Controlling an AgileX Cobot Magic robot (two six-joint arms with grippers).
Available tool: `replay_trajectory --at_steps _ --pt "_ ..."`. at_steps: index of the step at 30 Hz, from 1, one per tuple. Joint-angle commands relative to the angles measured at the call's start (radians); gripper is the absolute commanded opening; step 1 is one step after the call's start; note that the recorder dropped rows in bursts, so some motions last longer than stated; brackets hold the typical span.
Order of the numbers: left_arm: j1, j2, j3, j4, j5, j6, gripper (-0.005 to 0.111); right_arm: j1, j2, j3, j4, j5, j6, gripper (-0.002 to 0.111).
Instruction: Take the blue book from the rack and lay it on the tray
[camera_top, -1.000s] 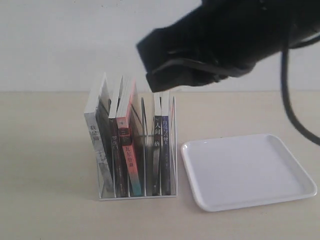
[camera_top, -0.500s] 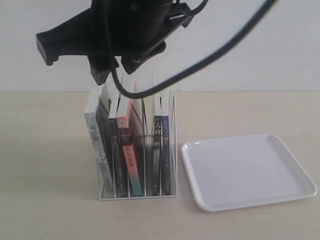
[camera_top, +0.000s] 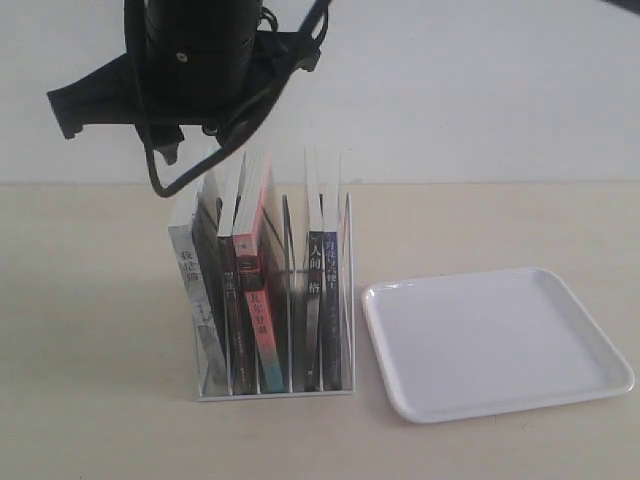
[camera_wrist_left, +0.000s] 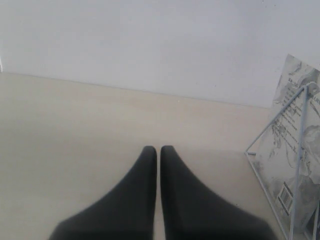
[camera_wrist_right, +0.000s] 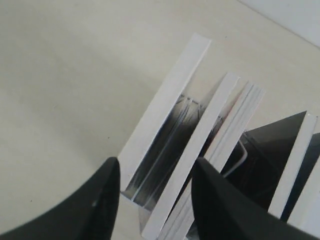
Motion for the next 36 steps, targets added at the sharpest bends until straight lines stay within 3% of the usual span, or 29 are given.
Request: replay_trajectory --at_steps 1,10,21,36 --pt "0.003 0.003 -0.004 -0.01 -0.009 -0.01 0.004 -0.003 0.035 -0.014 -0.044 -0.023 0.04 0.042" --pt "0.003 0.003 -0.004 -0.01 -0.009 -0.01 0.004 -0.073 0.075 -0.014 -0.026 -0.018 0.113 0.042" --pt "0.003 0.003 -0.004 -0.01 -0.009 -0.01 0.004 -0.071 0.107 -0.014 0.03 -0.1 0.11 0.042" --pt "0.003 0.003 -0.004 -0.01 -0.009 -0.01 0.004 -0.073 0.14 -0.014 -0.065 -0.095 0.112 0.042"
